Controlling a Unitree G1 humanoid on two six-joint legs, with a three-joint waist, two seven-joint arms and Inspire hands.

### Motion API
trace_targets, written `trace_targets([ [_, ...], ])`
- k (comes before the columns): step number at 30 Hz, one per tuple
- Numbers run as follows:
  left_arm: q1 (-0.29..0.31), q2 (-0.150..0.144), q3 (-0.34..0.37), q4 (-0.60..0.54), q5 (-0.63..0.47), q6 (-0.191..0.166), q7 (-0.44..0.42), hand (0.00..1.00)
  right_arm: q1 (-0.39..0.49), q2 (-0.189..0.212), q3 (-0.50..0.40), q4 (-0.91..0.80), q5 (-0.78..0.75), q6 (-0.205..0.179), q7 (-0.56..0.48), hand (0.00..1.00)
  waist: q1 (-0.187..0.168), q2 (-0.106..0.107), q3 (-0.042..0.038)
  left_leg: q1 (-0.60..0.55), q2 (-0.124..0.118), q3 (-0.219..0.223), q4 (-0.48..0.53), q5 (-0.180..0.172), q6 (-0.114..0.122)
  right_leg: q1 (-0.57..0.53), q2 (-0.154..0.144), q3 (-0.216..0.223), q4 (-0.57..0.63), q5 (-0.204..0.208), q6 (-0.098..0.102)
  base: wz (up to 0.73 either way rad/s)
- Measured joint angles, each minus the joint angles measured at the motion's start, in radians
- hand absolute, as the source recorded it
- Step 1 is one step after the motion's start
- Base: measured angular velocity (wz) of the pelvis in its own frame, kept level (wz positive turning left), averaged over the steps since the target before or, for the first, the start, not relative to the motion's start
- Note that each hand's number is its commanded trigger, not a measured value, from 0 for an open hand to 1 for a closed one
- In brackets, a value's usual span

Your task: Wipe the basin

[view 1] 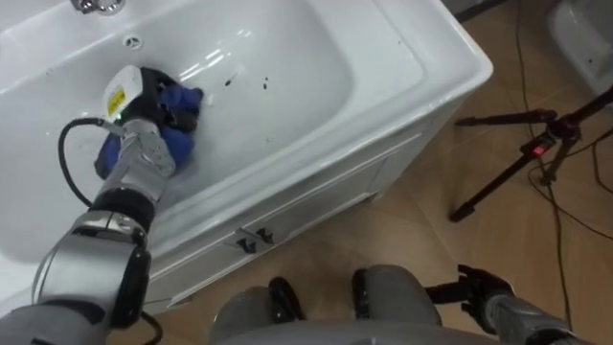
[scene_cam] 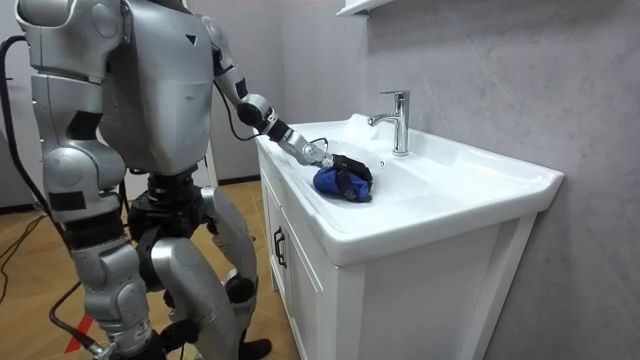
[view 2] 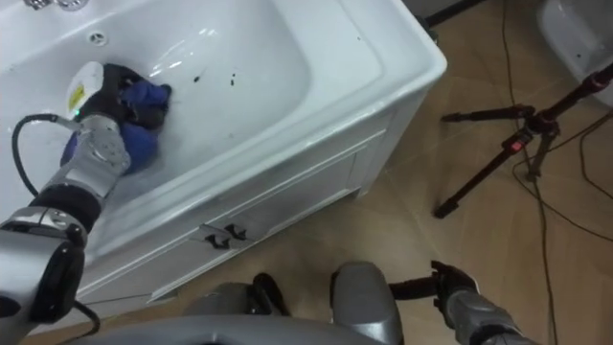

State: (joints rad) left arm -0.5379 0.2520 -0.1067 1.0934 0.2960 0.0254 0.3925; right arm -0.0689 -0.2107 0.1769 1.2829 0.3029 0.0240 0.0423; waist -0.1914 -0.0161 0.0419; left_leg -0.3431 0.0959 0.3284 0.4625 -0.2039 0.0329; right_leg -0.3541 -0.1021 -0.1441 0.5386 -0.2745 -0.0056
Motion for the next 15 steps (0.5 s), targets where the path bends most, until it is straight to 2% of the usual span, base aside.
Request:
trace_targets([
  [3, -0.015, -0.001, 0.010, 0.009, -0.144, -0.020, 0.015, 1.00, 0.002, 0.010, -0.001, 0.001, 0.006, 0.001, -0.010, 0.00, -0.009, -0.010, -0.0004, -0.015, 0.002, 0.003, 0.001, 0.003, 0.005, -0.018, 0.003, 0.005, 0.001, 0.006, 0.005, -0.01],
  [5, -0.022, 0.000, 0.011, 0.009, -0.226, -0.035, 0.019, 1.00, 0.002, 0.014, 0.000, 0.001, 0.007, 0.002, -0.017, 0.00, -0.021, -0.012, -0.0007, -0.027, 0.002, 0.006, 0.004, 0.005, 0.007, -0.030, 0.003, 0.006, 0.001, 0.013, 0.002, -0.03],
  [11, -0.037, 0.003, 0.016, 0.009, -0.316, -0.070, 0.022, 1.00, 0.006, 0.019, 0.035, 0.002, 0.008, 0.021, -0.020, 0.00, -0.023, -0.028, -0.0005, -0.042, 0.015, 0.019, 0.024, 0.002, 0.011, -0.044, 0.005, 0.004, 0.011, 0.016, -0.003, -0.04],
  [13, -0.070, -0.012, 0.015, 0.028, -0.341, -0.090, 0.021, 1.00, 0.001, 0.022, 0.065, 0.003, 0.010, 0.021, -0.019, 0.00, -0.033, -0.044, 0.0048, -0.051, 0.019, 0.017, 0.038, 0.002, 0.011, -0.049, 0.006, 0.001, 0.016, 0.018, -0.007, 0.00],
  [15, -0.084, -0.019, 0.013, 0.030, -0.361, -0.098, 0.021, 1.00, -0.001, 0.025, 0.080, 0.000, 0.010, 0.021, -0.019, 0.00, -0.046, -0.045, 0.0019, -0.055, 0.024, 0.015, 0.043, -0.001, 0.012, -0.049, 0.010, -0.001, 0.014, 0.019, -0.007, -0.03],
])
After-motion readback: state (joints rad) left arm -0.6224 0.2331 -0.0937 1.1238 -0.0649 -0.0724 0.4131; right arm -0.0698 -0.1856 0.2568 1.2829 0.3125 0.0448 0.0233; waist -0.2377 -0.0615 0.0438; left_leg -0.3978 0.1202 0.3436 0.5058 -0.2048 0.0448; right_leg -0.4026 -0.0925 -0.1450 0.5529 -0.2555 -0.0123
